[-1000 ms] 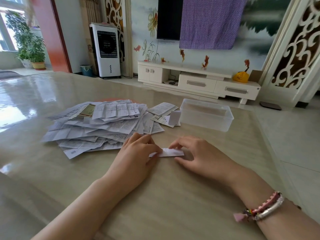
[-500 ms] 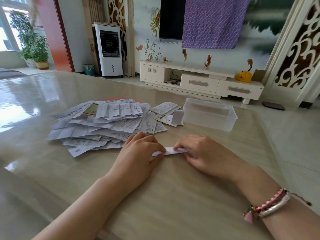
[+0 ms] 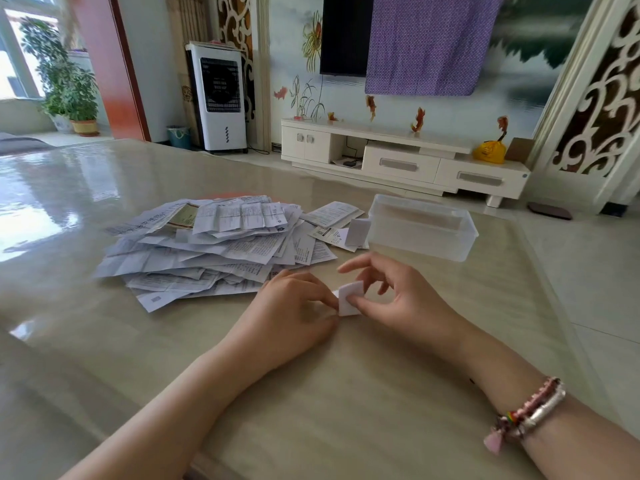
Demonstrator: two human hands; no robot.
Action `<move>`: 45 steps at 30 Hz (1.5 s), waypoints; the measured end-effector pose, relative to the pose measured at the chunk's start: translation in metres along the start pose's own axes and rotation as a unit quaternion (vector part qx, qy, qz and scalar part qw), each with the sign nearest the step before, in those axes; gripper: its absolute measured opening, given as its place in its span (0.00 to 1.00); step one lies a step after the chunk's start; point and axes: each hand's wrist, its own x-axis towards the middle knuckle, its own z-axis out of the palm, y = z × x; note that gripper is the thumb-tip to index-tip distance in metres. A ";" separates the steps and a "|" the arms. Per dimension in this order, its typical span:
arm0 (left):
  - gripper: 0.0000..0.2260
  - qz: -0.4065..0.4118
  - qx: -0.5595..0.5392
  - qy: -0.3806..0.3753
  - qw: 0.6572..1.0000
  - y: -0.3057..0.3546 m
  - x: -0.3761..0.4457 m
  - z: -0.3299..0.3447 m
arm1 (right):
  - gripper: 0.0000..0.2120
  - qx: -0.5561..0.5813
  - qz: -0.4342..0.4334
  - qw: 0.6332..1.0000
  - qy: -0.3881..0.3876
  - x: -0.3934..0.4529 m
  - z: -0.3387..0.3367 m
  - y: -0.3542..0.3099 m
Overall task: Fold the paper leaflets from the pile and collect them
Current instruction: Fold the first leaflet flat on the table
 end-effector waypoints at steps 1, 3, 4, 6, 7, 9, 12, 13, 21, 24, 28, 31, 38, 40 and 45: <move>0.05 -0.004 -0.004 -0.009 1.000 0.000 0.000 0.000 | 0.15 0.009 0.019 1.000 0.002 0.003 0.002 0.002; 0.05 -0.022 -0.004 -0.018 1.000 -0.001 0.001 -0.001 | 0.14 0.009 0.053 0.999 0.000 0.006 0.005 0.007; 0.05 -0.035 0.003 -0.014 0.999 -0.002 0.002 0.000 | 0.13 -0.002 0.066 0.998 -0.005 0.007 0.006 0.009; 0.05 -0.047 0.043 0.006 0.998 -0.002 0.002 0.000 | 0.13 -0.042 0.075 0.996 -0.017 0.007 0.008 0.013; 0.05 -0.042 0.066 0.014 0.997 -0.001 0.002 0.001 | 0.14 -0.072 0.070 0.995 -0.021 0.007 0.009 0.015; 0.08 -0.017 0.093 0.025 0.995 0.001 0.001 0.001 | 0.14 -0.117 0.056 0.991 -0.025 0.007 0.010 0.015; 0.07 0.031 0.120 0.026 0.992 0.002 -0.001 0.001 | 0.15 -0.139 0.034 0.989 -0.019 0.007 0.010 0.014; 0.09 0.040 0.132 0.028 0.990 0.001 -0.002 0.002 | 0.14 -0.146 0.023 0.989 -0.017 0.006 0.008 0.012; 0.19 0.035 0.151 0.032 0.987 -0.003 -0.003 0.002 | 0.10 -0.190 -0.103 0.974 -0.063 -0.002 -0.007 0.016; 0.21 -0.009 0.126 0.009 0.992 -0.001 -0.002 -0.002 | 0.09 -0.277 -0.158 0.944 -0.079 0.000 -0.005 0.013; 0.25 -0.023 0.090 0.018 0.995 0.008 -0.004 -0.008 | 0.11 -0.343 -0.195 0.918 -0.044 0.001 -0.004 0.013; 0.24 -0.005 0.079 0.071 0.994 0.008 0.001 -0.020 | 0.10 -0.356 -0.187 0.912 0.084 0.010 0.000 0.006; 0.19 -0.124 0.161 0.135 0.970 -0.012 0.015 -0.069 | 0.07 -0.516 -0.149 0.834 0.126 0.070 0.009 -0.006; 0.18 -0.155 0.186 0.127 0.962 -0.020 0.019 -0.077 | 0.08 -0.559 -0.123 0.814 0.098 0.090 0.014 -0.005; 0.20 -0.142 0.222 0.077 0.962 -0.043 0.020 -0.079 | 0.06 -0.622 -0.040 0.781 -0.024 0.114 0.031 -0.001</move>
